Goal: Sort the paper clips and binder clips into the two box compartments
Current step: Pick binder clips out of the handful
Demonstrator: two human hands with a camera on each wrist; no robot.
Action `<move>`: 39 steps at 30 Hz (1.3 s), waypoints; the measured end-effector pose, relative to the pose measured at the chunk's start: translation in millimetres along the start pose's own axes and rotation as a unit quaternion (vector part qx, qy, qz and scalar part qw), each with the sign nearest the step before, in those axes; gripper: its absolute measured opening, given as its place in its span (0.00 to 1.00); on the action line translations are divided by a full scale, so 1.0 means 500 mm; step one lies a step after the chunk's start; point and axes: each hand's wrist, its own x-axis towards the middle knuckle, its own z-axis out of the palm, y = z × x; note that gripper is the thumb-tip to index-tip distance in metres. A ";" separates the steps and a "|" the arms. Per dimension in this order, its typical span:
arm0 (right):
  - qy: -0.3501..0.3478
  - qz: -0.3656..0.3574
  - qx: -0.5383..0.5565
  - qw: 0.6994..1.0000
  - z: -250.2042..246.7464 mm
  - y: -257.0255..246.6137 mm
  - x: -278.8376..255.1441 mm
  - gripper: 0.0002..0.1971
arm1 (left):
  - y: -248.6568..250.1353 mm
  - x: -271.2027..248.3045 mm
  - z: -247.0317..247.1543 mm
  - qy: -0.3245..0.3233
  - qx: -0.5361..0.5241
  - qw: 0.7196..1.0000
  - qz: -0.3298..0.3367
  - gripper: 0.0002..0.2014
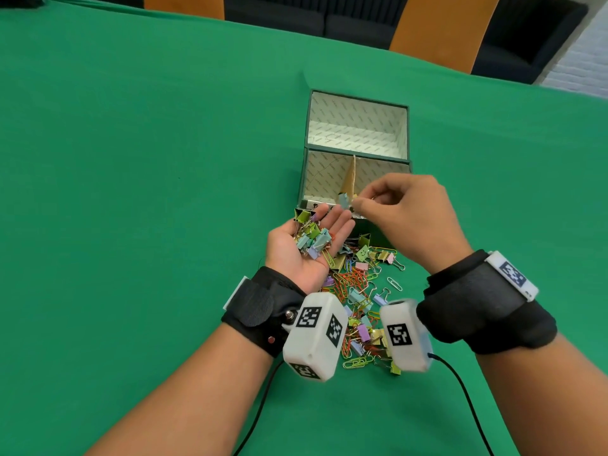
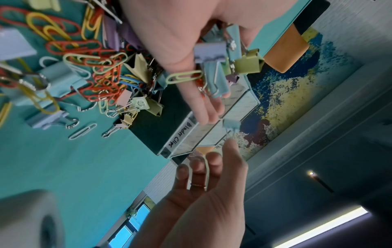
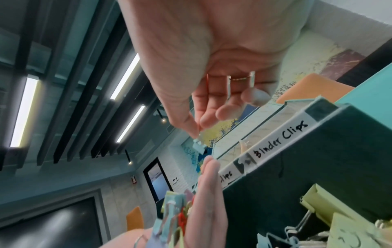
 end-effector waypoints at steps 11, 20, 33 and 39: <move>0.082 0.070 -0.103 0.989 -0.042 0.063 0.064 0.06 | 0.004 0.001 -0.007 -0.010 -0.004 1.000 -0.025 0.24; -0.050 -0.081 -0.089 0.991 -0.012 -0.015 0.027 0.05 | -0.007 0.005 -0.006 0.014 0.032 0.999 -0.009 0.21; -0.215 -0.155 -0.167 0.950 0.033 -0.050 0.028 0.09 | -0.017 -0.004 -0.003 0.035 0.042 0.999 0.002 0.22; -0.195 -0.148 -0.106 0.964 0.013 -0.062 0.023 0.13 | -0.015 -0.006 0.000 0.018 0.025 0.999 -0.007 0.17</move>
